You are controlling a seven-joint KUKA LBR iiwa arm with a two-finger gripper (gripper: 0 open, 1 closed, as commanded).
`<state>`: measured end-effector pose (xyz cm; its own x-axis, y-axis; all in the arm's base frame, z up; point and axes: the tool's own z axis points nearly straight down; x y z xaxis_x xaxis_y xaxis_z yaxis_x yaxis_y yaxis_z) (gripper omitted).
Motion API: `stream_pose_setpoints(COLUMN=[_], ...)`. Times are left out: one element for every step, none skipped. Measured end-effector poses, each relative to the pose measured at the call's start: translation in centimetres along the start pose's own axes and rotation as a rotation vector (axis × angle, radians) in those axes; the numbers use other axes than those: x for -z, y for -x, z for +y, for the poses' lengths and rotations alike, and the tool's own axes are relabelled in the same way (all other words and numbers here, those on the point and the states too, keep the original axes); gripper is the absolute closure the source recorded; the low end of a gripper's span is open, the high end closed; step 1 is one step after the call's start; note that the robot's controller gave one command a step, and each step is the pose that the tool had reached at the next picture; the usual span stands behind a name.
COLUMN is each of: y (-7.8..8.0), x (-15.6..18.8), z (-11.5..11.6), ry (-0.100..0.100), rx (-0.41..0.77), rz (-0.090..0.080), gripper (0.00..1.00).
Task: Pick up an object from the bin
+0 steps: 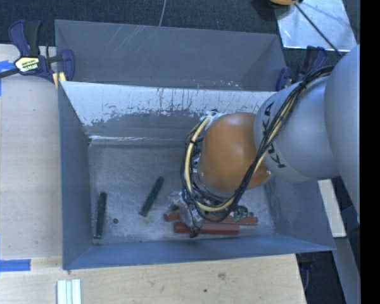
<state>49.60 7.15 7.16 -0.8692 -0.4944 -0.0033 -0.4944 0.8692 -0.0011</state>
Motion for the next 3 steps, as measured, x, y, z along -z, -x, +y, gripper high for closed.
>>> stream_pose_setpoints(y=[0.0, 2.0, 1.9], x=[0.0, 0.0, 0.0], z=[0.0, 3.8, 3.8], ry=[0.0, -0.001, 0.0], rx=[0.0, 0.219, 0.218], rz=[0.0, -0.01, -0.004], gripper=[1.0, 0.0, 1.0])
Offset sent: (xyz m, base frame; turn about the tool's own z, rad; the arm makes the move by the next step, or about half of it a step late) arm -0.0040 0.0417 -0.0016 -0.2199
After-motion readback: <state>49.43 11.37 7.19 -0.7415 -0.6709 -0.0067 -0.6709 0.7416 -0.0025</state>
